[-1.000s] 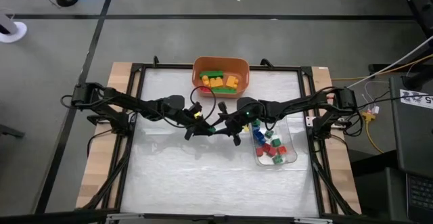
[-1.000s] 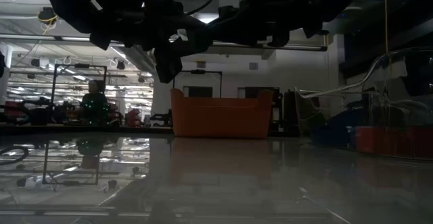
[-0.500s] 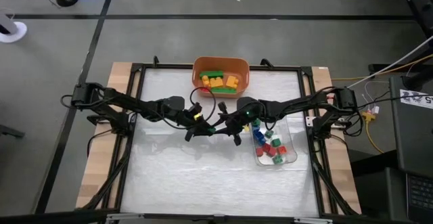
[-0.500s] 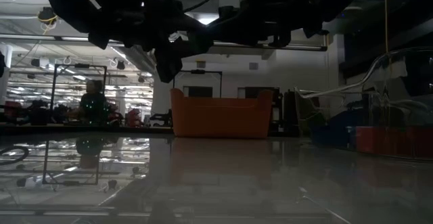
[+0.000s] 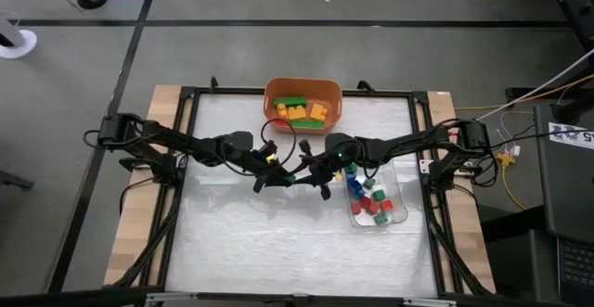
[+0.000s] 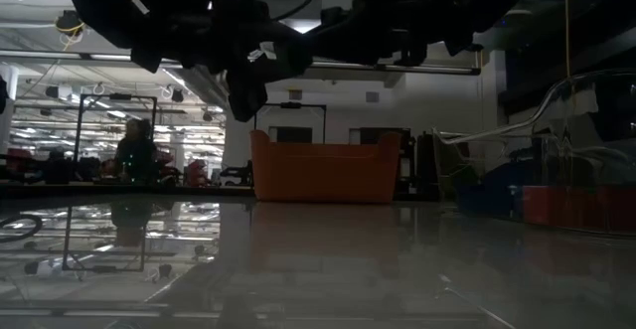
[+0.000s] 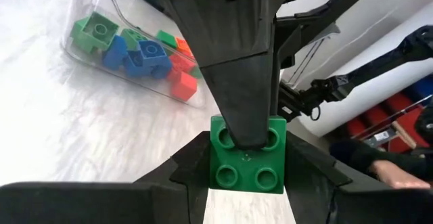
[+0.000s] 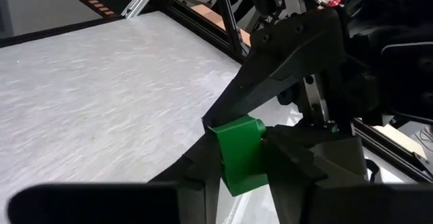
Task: Sort blocks by size
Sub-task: Put the small green game piece into the transparent bin
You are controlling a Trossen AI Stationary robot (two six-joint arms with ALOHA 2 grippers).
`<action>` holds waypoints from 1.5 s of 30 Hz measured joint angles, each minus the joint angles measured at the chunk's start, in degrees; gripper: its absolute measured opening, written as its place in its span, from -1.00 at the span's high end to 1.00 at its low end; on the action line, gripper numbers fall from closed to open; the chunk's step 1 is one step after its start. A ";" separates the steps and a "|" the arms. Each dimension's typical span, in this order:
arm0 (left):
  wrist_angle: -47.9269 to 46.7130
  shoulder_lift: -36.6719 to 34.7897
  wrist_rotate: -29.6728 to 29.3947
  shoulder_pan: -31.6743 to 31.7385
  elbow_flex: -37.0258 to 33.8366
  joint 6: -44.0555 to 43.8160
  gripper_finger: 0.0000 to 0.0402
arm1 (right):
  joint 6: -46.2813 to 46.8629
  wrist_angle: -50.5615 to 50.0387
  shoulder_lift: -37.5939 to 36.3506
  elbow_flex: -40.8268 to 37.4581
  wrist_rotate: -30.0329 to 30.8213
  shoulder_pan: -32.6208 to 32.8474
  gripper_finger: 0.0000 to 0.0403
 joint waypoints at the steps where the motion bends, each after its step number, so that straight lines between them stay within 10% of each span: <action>1: 0.09 0.00 0.13 0.00 0.00 -0.57 0.30 | 0.06 0.37 0.00 0.00 -0.12 0.00 0.48; 45: -3.61 0.02 -2.65 -0.15 3.65 -3.34 0.30 | 1.39 1.07 0.52 0.04 -5.67 -0.11 0.45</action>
